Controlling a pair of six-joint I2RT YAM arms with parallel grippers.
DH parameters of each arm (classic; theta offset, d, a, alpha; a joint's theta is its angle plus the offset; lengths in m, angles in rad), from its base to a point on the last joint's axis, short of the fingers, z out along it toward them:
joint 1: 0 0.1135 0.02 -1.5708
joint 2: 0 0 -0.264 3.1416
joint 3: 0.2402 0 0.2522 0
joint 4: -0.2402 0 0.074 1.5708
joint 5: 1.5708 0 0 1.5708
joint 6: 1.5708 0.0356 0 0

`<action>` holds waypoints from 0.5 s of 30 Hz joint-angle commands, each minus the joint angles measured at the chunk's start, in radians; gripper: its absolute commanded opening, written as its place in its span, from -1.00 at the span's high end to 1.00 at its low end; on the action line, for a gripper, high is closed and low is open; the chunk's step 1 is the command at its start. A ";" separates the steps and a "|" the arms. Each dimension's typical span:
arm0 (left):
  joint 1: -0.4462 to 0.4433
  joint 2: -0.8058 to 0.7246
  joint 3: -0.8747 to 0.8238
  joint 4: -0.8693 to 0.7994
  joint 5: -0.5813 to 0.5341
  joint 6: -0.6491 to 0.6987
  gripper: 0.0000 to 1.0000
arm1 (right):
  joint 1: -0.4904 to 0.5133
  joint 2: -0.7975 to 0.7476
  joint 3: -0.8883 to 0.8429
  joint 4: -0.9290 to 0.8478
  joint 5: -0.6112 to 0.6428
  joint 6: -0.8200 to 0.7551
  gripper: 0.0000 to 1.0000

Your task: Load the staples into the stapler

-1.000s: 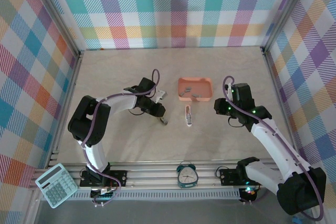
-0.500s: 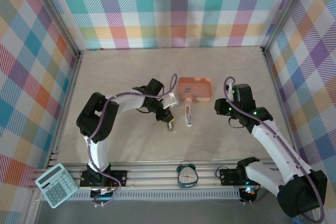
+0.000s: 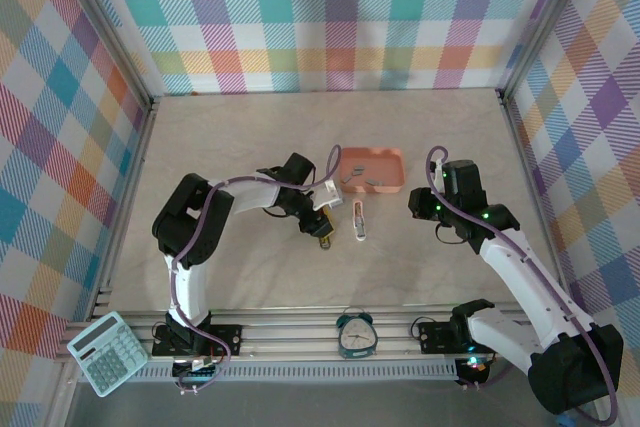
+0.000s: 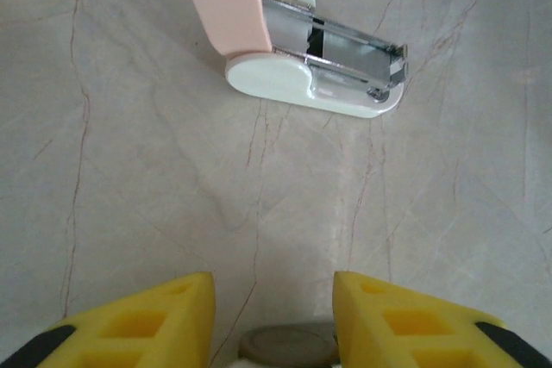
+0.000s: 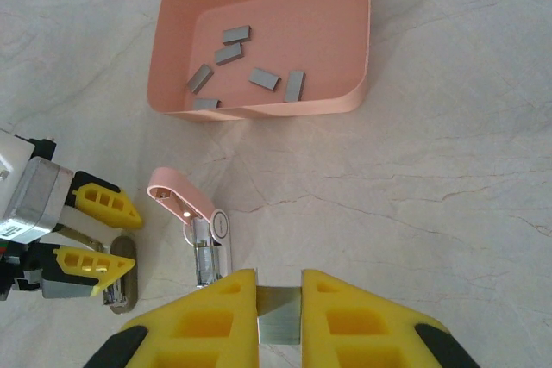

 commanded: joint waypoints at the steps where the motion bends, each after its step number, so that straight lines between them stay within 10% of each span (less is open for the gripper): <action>1: -0.003 -0.010 -0.020 0.034 -0.009 -0.016 0.07 | 0.006 -0.008 -0.002 0.000 0.010 -0.016 0.70; 15: 0.044 -0.137 -0.058 0.173 -0.025 -0.278 -0.34 | 0.019 0.008 0.009 -0.002 -0.036 -0.009 0.70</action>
